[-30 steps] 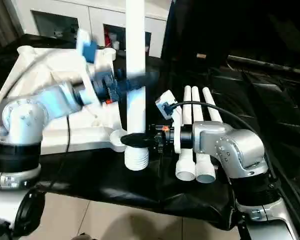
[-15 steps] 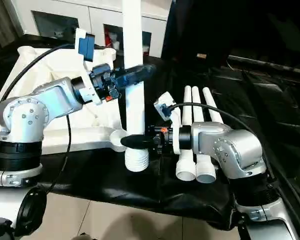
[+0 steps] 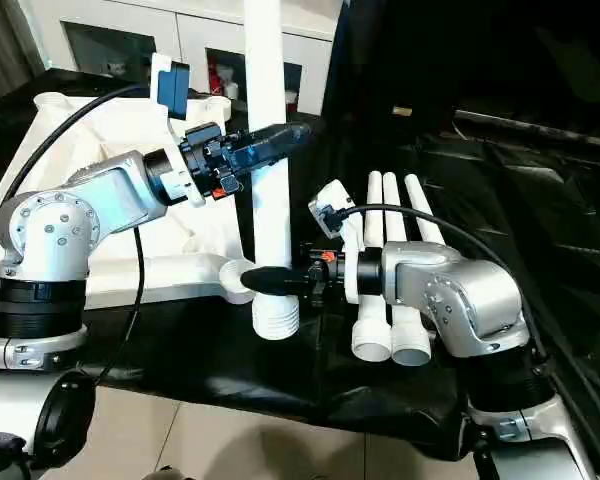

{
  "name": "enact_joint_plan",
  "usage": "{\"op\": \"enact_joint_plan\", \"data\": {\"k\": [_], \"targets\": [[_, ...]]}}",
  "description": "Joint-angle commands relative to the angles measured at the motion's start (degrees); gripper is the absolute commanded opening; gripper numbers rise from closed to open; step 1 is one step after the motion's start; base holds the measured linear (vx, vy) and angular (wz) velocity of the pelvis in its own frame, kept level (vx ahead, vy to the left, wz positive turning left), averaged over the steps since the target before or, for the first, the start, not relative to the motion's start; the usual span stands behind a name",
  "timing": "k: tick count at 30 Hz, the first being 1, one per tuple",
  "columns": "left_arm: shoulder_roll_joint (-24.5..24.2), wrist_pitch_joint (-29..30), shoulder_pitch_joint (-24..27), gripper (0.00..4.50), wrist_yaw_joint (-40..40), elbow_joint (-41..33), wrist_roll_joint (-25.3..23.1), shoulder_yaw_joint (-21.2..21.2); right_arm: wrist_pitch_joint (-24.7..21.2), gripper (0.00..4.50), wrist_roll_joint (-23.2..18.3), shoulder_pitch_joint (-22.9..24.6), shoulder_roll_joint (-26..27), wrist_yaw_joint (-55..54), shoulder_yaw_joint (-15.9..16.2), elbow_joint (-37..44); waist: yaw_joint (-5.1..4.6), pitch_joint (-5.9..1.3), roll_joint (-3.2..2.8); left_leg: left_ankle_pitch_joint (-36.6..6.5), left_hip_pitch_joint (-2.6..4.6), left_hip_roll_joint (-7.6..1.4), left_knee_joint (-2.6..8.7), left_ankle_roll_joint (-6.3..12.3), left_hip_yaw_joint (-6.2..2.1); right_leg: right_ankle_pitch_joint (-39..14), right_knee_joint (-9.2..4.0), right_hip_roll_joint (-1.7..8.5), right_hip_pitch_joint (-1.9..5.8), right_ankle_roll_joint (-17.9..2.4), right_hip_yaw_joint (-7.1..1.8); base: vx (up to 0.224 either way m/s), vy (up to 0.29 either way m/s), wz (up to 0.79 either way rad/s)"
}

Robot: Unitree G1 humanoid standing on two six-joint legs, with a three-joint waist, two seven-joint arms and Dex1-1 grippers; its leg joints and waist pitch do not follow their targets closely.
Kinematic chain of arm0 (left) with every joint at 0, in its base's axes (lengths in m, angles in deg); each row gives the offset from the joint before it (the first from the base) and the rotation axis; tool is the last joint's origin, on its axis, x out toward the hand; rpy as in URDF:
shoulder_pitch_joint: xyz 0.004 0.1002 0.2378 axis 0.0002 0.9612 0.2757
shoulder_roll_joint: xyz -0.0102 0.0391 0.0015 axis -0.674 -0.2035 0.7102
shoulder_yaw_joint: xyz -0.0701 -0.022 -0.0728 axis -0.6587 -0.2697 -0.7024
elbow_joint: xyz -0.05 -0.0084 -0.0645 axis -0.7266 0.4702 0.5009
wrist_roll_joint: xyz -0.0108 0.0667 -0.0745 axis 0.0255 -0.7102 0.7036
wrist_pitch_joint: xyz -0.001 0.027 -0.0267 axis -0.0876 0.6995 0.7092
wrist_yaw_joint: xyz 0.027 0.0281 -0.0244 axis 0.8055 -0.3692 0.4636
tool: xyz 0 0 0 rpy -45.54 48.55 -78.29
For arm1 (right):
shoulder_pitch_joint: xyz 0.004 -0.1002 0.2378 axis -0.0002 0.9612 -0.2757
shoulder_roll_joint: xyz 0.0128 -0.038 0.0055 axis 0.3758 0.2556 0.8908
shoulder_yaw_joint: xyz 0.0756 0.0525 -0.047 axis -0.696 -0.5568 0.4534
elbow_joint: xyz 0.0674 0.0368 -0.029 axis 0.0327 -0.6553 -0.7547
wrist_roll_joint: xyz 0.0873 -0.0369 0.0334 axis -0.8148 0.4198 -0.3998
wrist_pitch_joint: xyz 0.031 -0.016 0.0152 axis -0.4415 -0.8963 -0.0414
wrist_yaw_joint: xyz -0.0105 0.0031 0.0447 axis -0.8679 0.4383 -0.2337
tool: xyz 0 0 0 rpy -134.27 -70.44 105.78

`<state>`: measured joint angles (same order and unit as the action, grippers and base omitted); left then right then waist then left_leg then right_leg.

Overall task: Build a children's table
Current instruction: Pick table leg

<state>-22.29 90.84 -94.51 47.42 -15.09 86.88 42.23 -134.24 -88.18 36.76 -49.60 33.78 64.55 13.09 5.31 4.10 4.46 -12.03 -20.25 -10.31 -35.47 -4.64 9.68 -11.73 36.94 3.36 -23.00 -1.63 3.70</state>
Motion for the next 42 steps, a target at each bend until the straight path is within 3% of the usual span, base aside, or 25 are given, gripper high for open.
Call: {"op": "enact_joint_plan", "data": {"k": [1,18,30,35,36,37,40,42], "targets": [[0.25,0.88,-0.63,1.76,-0.8,-1.6,1.21,0.8,0.37,3.02,0.4,-0.36,-0.24,-0.72,-1.12,-0.45,0.24,-4.39,-0.77,-1.73,-0.17,-2.56,3.89,0.0,-0.82,-3.65,-4.21,4.73,4.13,-11.65,-3.38,0.0,0.0,0.0],[0.21,0.36,-0.62,1.75,-0.99,-0.69,0.55,0.79,-1.29,3.02,-1.94,0.47,0.01,0.36,-1.27,0.89,0.25,-4.38,-0.9,-2.2,-0.15,-2.58,3.96,-0.27,-0.87,-4.13,-4.28,4.73,4.15,-11.52,-3.37,0.0,0.0,0.0],[0.23,0.44,-0.57,1.75,-1.15,-0.79,0.71,0.73,-2.22,1.95,-2.74,0.69,-0.12,0.59,-1.55,1.02,0.26,-4.35,-0.88,-2.39,-0.16,-2.56,3.97,-0.31,-0.88,-4.54,-4.32,4.71,4.14,-11.43,-3.35,0.0,0.0,0.0],[-0.11,0.45,-0.46,1.75,-1.33,-1.04,0.33,1.21,-2.06,1.9,-2.65,0.7,-0.1,0.45,-1.54,0.87,0.3,-4.37,-1.02,-2.17,-0.11,-2.58,3.94,-0.33,-0.87,-4.23,-4.29,4.72,4.05,-11.42,-3.38,0.0,0.0,0.0],[-0.67,0.93,-0.28,2.31,-1.97,-1.58,0.1,2.1,-1.89,1.9,-2.59,0.69,-0.02,0.13,-1.56,0.79,0.3,-4.36,-1.09,-2.26,-0.11,-2.56,3.95,-0.29,-0.87,-4.11,-4.3,4.69,4.04,-11.43,-3.39,0.0,0.0,0.0],[-0.88,0.95,-0.08,2.45,-2.83,-2.07,0.29,2.49,-1.76,1.9,-2.52,0.68,0.07,-0.11,-1.58,0.71,0.29,-4.38,-1.02,-2.31,-0.11,-2.58,3.99,-0.36,-0.91,-4.07,-4.27,4.7,4.1,-11.44,-3.36,0.0,0.0,0.0],[-0.36,2.15,-0.06,2.48,-2.43,-1.99,1.74,1.5,-1.33,1.9,-2.4,0.78,0.43,-0.67,-1.86,0.63,0.24,-4.39,-1.13,-2.35,-0.06,-2.61,3.97,-0.57,-0.89,-3.7,-4.22,4.73,4.05,-11.77,-3.35,0.0,0.0,0.0],[0.65,0.71,0.06,2.73,-2.08,-2.25,2.52,0.07,-0.86,1.9,-2.6,1.07,1.6,-2.25,-3.17,0.37,0.25,-4.37,-1.02,-2.56,-0.16,-2.53,3.97,-0.59,-0.86,-4.13,-4.29,4.79,4.12,-11.97,-3.35,0.0,0.0,0.0]]}}
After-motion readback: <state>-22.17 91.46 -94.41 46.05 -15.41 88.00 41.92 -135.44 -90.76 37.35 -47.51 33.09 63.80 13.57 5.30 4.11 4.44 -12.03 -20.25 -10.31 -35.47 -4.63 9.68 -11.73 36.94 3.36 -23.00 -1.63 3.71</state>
